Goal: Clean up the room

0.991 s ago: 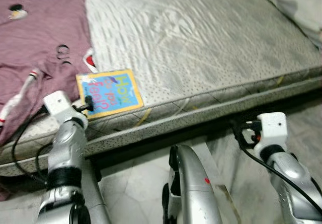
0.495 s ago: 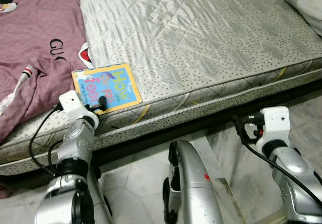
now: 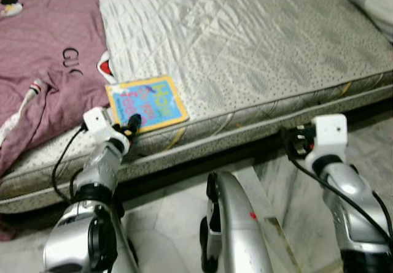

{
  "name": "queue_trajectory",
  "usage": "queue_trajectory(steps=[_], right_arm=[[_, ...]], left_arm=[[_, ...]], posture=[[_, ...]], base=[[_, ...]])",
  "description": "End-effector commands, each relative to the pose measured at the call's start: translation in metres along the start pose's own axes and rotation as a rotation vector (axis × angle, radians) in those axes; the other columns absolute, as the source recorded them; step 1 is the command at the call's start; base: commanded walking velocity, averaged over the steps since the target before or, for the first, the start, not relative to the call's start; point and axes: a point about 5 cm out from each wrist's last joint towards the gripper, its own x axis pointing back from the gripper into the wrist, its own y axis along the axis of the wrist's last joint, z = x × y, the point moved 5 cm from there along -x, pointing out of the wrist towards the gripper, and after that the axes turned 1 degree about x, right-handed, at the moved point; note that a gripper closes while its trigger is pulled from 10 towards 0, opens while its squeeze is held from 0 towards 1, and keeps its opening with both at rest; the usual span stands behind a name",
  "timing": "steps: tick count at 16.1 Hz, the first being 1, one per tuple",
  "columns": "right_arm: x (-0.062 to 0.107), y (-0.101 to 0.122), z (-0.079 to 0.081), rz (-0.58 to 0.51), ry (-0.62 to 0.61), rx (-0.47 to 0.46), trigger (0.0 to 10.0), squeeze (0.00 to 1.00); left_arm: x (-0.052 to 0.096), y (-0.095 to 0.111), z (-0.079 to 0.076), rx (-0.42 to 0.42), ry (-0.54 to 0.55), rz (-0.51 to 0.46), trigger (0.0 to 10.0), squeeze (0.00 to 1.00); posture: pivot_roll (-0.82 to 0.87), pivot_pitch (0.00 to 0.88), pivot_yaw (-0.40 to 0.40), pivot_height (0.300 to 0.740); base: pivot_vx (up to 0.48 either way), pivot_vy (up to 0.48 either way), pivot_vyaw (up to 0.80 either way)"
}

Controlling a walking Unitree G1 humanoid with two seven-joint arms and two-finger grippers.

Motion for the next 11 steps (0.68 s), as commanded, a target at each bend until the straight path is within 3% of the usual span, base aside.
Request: queue_trajectory(steps=[1,5,11], right_arm=[[-0.001,-0.003,-0.001,0.006,-0.014,0.002,10.0,0.0],[-0.013,0.002,0.012,-0.024,-0.001,-0.023,10.0,0.0],[-0.02,0.006,0.013,-0.047,-0.005,-0.025,10.0,0.0]], left_arm=[[0.0,-0.01,-0.004,0.021,-0.026,0.034,0.0,0.0],[0.0,-0.005,-0.002,0.016,-0.051,0.024,0.0,0.0],[-0.002,0.002,0.0,0.005,-0.046,0.012,0.0,0.0]], posture=[[-0.28,0.135,-0.078,0.523],[-0.26,0.11,-0.064,0.523],[-0.25,0.093,-0.058,0.523]], base=[[0.0,0.0,0.0],[0.0,0.0,0.0],[0.0,0.0,0.0]])
